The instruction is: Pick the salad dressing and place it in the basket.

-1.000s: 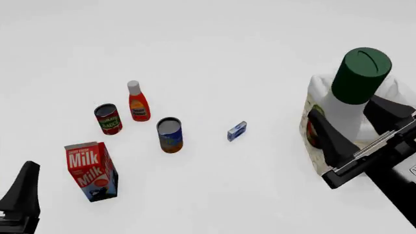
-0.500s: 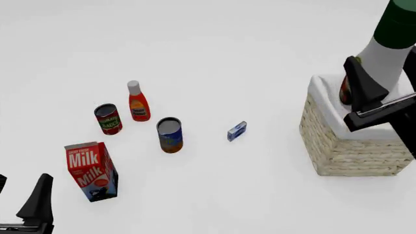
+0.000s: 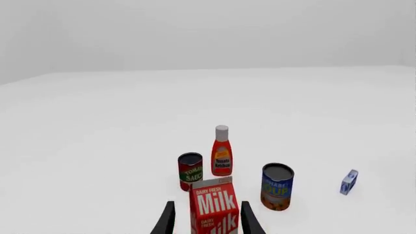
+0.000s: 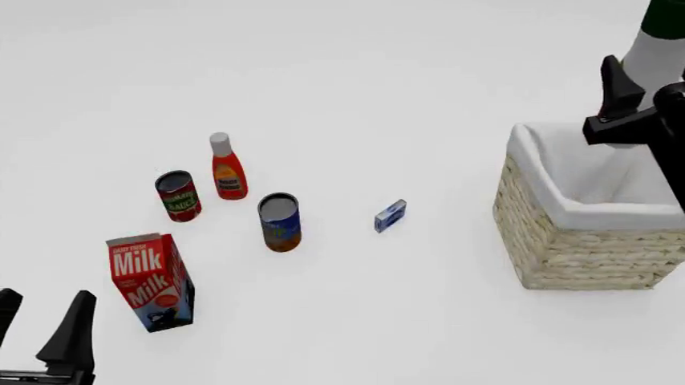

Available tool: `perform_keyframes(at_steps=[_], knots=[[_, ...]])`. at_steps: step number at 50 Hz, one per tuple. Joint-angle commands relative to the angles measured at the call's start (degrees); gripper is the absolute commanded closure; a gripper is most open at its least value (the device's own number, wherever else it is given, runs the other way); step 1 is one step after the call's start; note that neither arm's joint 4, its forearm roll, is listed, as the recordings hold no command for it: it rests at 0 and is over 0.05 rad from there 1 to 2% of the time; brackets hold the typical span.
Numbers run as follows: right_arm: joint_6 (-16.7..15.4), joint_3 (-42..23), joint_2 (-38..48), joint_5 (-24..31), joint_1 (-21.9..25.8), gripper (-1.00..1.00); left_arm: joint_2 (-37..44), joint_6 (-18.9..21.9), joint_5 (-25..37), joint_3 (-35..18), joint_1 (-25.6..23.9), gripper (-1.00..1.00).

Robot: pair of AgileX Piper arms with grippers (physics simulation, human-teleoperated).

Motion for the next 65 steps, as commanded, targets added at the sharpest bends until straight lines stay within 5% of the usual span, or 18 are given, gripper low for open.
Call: perform_keyframes(at_steps=[1, 28, 65], knots=[[3.5, -4.84, 8.56, -1.49, -7.83, 1.0, -0.01, 0.46, 0.24, 0.04, -0.08, -1.0], [10.4, -9.43, 22.86, -5.21, -17.14, 1.0, -0.01, -0.52, 1.72, 0.04, 0.56, -1.0], [10.21, -15.63, 34.55, -4.63, -14.98, 1.0, -0.01, -0.4, 3.35, 0.04, 1.18, -1.0]])
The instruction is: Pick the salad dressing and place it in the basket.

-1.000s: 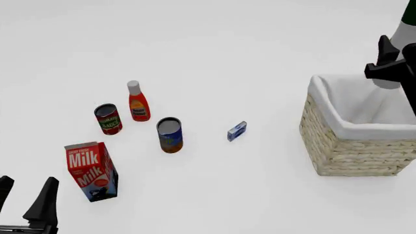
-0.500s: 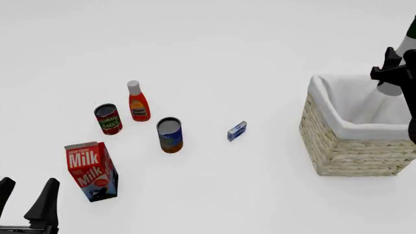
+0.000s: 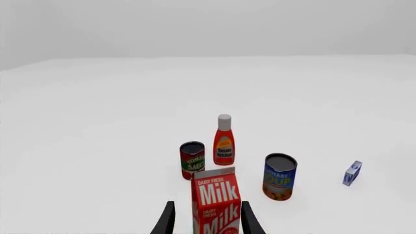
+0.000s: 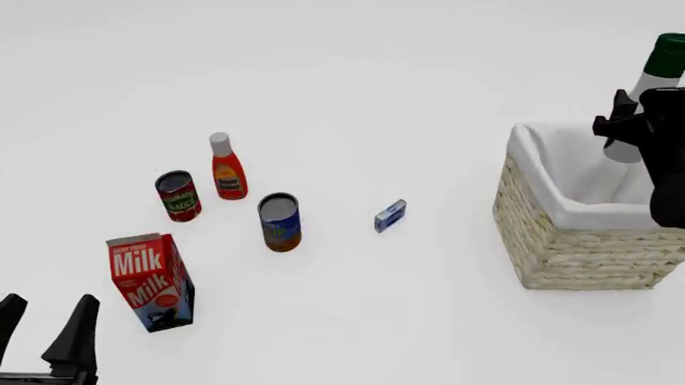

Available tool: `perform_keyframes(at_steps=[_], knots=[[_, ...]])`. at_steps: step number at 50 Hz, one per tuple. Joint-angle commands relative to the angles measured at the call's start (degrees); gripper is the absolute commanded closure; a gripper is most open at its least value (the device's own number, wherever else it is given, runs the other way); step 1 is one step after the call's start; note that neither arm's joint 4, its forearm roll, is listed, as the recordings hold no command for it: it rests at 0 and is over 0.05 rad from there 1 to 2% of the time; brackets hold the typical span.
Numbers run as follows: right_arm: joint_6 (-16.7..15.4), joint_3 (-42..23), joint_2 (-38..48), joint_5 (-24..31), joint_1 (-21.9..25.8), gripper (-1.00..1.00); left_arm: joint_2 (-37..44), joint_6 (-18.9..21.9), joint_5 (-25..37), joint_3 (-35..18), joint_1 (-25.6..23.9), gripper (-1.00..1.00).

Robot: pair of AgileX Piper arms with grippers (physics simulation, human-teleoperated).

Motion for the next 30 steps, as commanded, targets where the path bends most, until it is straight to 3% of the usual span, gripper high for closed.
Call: perform_keyframes(at_steps=[1, 13, 30], knots=[[1.0, -1.88, 2.25, 0.87, 0.78, 1.0, 0.0, 0.01, 0.38, 0.0, 0.35, -1.0], [0.95, -2.01, 2.85, 2.08, 1.26, 1.0, 0.0, -0.32, 0.71, 0.0, 0.54, -1.0], [-1.55, -2.13, 3.48, 3.58, 2.14, 1.0, 0.0, -0.74, 0.71, 0.0, 0.11, -1.0]])
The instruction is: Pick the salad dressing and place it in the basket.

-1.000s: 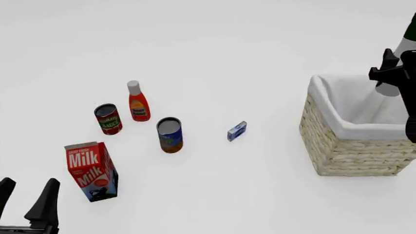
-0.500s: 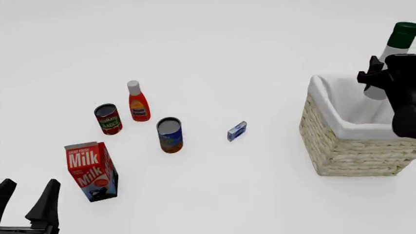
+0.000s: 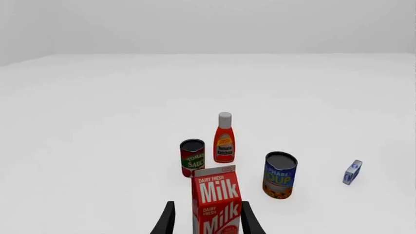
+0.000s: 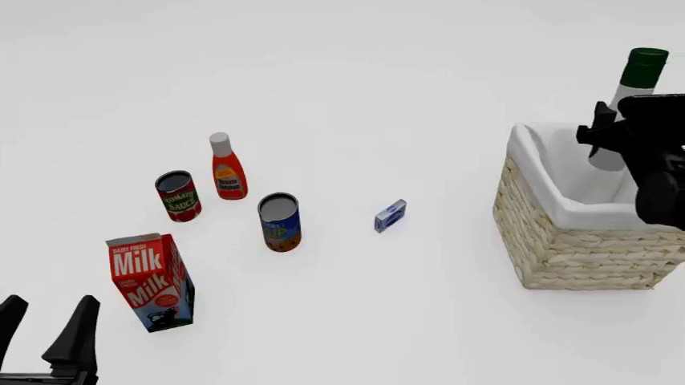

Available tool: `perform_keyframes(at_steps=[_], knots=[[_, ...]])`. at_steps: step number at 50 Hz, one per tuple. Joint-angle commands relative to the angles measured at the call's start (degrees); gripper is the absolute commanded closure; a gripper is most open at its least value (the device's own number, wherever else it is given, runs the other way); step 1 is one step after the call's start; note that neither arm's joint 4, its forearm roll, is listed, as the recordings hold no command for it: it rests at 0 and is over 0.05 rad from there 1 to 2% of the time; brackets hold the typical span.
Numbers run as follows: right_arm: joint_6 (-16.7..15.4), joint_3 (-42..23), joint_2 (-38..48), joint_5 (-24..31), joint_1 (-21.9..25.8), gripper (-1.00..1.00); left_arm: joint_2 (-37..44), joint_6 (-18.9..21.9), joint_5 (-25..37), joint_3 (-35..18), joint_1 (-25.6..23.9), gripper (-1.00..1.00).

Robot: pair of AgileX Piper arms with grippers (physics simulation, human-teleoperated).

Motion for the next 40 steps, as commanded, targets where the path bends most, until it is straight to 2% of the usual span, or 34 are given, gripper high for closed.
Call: perform_keyframes(at_steps=[1, 40], knots=[[-0.1, -0.48, 0.42, 0.64, 0.8, 1.0, 0.0, -0.32, 0.07, 0.0, -0.11, -1.0], [0.22, -1.27, 3.02, 2.79, 0.91, 1.0, 0.0, -1.11, 0.38, 0.0, 0.22, -1.0]])
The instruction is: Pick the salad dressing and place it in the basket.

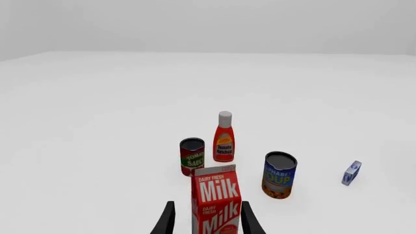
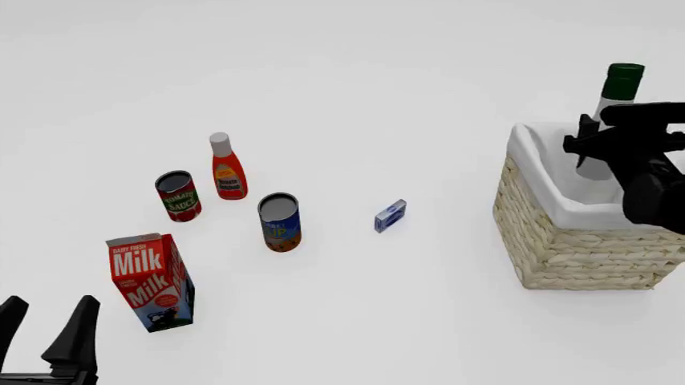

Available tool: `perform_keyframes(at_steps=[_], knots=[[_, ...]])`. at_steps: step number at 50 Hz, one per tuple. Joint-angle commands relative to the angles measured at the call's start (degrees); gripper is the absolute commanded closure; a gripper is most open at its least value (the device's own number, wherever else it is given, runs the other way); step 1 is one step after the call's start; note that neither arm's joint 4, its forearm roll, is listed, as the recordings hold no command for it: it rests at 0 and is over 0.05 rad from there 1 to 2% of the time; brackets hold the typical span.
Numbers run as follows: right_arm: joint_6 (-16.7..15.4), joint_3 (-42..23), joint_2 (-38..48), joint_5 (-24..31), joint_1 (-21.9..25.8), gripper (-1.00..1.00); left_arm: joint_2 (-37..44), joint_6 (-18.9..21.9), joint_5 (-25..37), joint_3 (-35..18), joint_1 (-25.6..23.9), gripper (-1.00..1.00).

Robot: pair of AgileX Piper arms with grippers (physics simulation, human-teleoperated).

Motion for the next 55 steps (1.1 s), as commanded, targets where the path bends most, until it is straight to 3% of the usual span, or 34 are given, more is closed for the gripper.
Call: perform_keyframes(at_steps=[1, 47, 48, 55], knots=[[0.9, -0.37, 0.05, 0.66, -0.26, 1.0, 0.0, -0.26, 0.08, 0.0, 0.01, -1.0], [2.06, -0.72, 2.89, 1.62, -0.11, 1.0, 0.0, -0.55, 0.43, 0.0, 0.19, -1.0], [2.45, -0.98, 2.88, 1.89, -0.39, -1.0, 0.0, -0.54, 0.45, 0.0, 0.18, -1.0], [2.5, -1.06, 2.81, 1.9, -0.3, -1.0, 0.0, -0.59, 0.47, 0.0, 0.24, -1.0]])
